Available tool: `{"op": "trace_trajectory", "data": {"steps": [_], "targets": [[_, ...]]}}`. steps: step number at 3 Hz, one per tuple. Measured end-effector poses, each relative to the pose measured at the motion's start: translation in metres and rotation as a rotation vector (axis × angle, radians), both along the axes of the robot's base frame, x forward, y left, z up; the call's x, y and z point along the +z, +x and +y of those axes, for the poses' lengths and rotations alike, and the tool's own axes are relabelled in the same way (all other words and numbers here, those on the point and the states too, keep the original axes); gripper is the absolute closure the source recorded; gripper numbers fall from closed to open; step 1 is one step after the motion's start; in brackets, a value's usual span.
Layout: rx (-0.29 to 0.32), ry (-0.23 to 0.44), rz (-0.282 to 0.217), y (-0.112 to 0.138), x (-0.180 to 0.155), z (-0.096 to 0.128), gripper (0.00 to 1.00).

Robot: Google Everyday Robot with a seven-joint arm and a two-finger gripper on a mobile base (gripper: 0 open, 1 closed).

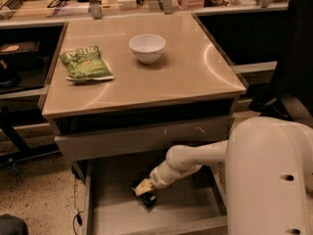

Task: Place rxbar blueberry into middle drawer

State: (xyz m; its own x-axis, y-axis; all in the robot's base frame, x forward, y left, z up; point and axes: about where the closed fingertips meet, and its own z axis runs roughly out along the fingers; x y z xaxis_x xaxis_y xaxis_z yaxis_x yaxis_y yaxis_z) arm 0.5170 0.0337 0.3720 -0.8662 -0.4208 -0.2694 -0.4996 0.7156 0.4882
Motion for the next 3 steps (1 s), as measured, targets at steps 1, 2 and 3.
{"op": "trace_trajectory", "data": {"steps": [1, 2, 3], "targets": [[-0.016, 0.001, -0.012, 0.0135, -0.0016, 0.0007, 1.00], [-0.016, 0.001, -0.013, 0.0137, -0.0016, 0.0007, 0.81], [-0.016, 0.001, -0.013, 0.0137, -0.0016, 0.0007, 0.58]]}}
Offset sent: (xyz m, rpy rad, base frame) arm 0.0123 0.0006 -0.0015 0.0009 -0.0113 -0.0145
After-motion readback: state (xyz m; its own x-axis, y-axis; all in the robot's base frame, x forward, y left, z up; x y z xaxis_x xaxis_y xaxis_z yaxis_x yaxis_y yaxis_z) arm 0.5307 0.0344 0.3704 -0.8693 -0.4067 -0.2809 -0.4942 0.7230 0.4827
